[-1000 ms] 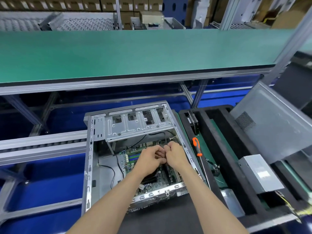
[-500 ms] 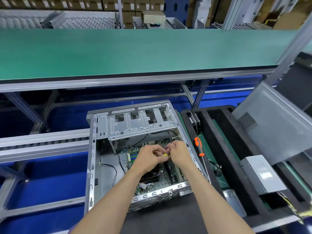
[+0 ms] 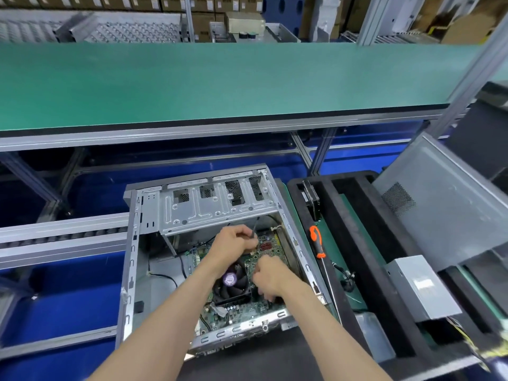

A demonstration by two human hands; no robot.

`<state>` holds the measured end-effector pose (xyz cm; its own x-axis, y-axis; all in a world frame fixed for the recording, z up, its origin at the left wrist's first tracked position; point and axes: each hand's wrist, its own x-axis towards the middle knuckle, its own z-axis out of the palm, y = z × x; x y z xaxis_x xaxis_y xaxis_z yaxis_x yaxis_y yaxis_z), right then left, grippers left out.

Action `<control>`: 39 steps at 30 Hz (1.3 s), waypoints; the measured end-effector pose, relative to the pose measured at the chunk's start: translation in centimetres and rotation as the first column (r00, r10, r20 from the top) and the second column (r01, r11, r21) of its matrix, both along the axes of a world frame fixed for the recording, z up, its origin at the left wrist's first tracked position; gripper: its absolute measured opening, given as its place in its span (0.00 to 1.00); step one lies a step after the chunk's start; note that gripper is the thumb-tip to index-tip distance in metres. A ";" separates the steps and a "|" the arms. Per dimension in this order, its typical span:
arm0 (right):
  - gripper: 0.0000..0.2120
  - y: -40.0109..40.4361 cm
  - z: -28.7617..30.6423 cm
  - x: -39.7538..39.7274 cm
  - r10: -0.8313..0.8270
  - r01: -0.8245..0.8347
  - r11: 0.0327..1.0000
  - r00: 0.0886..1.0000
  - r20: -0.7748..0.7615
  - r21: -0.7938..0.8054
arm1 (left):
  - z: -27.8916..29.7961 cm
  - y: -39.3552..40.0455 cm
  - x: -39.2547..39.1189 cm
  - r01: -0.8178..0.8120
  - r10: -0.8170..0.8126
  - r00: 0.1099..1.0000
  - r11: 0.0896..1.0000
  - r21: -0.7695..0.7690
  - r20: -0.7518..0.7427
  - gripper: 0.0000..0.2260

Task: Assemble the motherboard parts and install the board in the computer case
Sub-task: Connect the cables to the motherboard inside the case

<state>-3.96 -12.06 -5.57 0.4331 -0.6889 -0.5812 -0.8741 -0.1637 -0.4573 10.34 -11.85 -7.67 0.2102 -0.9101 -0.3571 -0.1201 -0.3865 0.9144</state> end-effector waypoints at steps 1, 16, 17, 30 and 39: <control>0.08 0.0 -0.2 0.1 0.035 -0.035 0.999 0.999 -0.020 0.017 | 0.2 -0.4 0.1 -0.014 0.017 0.990 1.000 0.019 -0.141 0.02; 0.12 -0.8 -1.0 0.0 0.111 -0.112 0.994 0.991 -0.076 -0.015 | -1.3 -3.4 -0.6 -0.037 0.145 0.710 0.985 0.169 -0.689 0.10; 0.11 -0.8 -1.0 0.0 0.120 -0.122 0.992 0.989 -0.083 -0.022 | -1.2 -3.3 -0.5 -0.032 0.150 0.676 0.984 0.174 -0.721 0.10; 0.11 -0.6 -0.6 0.4 0.163 -0.172 0.984 0.975 -0.152 -0.046 | -1.4 -1.9 0.4 0.000 0.050 0.578 0.998 0.062 -0.815 0.10; 0.11 -0.4 -0.1 0.6 0.203 -0.223 0.972 0.957 -0.207 -0.077 | -1.4 -2.2 0.1 -0.034 0.021 0.782 0.999 -0.009 -0.623 0.08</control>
<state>-3.40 -12.51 -5.64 0.4599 -0.6515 -0.6034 -0.8851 -0.3914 -0.2519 10.48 -14.06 -9.06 -0.0268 -0.9150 -0.4025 0.4883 -0.3633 0.7935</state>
